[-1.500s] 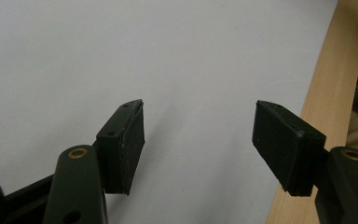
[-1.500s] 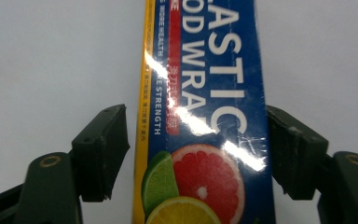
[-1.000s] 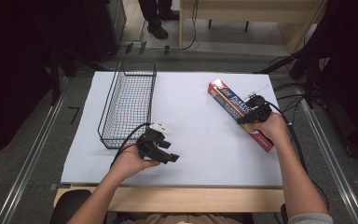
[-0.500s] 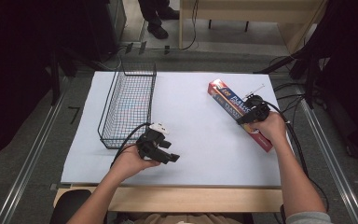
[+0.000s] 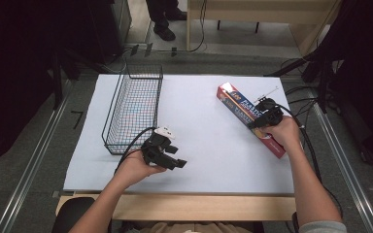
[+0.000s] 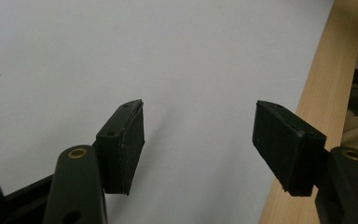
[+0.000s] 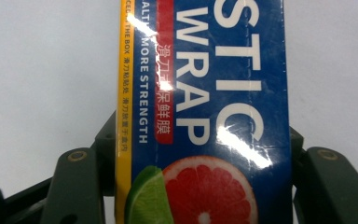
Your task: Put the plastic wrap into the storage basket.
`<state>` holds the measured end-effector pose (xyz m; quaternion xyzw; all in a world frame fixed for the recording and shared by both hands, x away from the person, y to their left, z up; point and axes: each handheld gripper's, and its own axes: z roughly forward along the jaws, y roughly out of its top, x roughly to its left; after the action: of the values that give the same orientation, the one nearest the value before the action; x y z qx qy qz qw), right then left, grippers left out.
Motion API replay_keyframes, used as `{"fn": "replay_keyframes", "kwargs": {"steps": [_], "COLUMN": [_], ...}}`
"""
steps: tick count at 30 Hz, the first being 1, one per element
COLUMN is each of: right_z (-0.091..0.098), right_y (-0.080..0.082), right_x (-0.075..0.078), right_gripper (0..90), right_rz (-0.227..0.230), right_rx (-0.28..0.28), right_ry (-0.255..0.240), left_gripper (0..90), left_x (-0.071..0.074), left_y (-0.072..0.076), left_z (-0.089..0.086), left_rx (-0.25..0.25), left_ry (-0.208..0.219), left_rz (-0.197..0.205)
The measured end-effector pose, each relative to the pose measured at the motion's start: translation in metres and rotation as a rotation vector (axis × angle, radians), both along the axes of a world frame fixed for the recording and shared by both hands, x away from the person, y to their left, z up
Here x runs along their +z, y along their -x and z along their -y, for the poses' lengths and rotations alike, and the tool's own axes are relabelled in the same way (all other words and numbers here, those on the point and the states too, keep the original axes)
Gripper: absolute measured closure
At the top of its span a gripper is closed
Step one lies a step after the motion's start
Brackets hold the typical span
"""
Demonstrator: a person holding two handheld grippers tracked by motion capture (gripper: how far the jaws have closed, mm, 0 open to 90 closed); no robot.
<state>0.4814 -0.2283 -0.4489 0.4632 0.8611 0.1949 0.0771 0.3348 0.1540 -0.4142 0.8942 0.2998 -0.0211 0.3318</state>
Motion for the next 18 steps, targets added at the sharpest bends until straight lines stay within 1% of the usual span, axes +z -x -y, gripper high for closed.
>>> {"fn": "replay_keyframes", "kwargs": {"steps": [1, 4, 5, 8, 9, 11, 13, 15, 18], "right_z": [0.0, 0.001, 0.002, 0.003, 0.003, 0.003, 0.003, 0.003, 0.003], "right_y": [0.001, 0.002, 0.003, 0.005, 0.006, 0.009, 0.01, 0.014, 0.018], "right_x": [0.001, 0.004, 0.007, 0.011, 0.015, 0.017, 0.018, 0.02, 0.023], "right_gripper": [40.9, 41.0, 41.0, 41.0, 41.0, 41.0, 41.0, 41.0, 41.0], "right_rz": [0.002, 0.01, 0.017, 0.02, 0.032, 0.033, 0.034, 0.042, 0.039], "right_rx": [0.001, 0.006, 0.007, 0.006, 0.012, 0.014, 0.015, 0.03, 0.045], "right_ry": [-0.002, 0.005, -0.005, -0.011, -0.012, -0.023, -0.021, -0.015, -0.018], "left_gripper": [34.7, 34.7, 34.7, 34.7, 34.7, 34.5, 34.4, 34.1, 33.4], "left_x": [0.001, 0.001, 0.002, 0.002, 0.002, 0.002, 0.003, 0.003, 0.003], "left_y": [0.0, 0.0, 0.0, 0.0, 0.0, 0.0, 0.0, 0.0, -0.001], "left_z": [0.0, 0.0, 0.0, 0.0, -0.001, -0.001, -0.001, -0.002, -0.002], "left_rx": [-0.001, -0.003, -0.004, -0.005, -0.005, -0.007, -0.007, -0.009, -0.004], "left_ry": [-0.005, -0.004, -0.004, -0.005, -0.003, -0.003, -0.002, -0.004, -0.002], "left_rz": [0.0, 0.002, 0.002, 0.002, 0.004, 0.003, 0.003, 0.004, 0.004]}}
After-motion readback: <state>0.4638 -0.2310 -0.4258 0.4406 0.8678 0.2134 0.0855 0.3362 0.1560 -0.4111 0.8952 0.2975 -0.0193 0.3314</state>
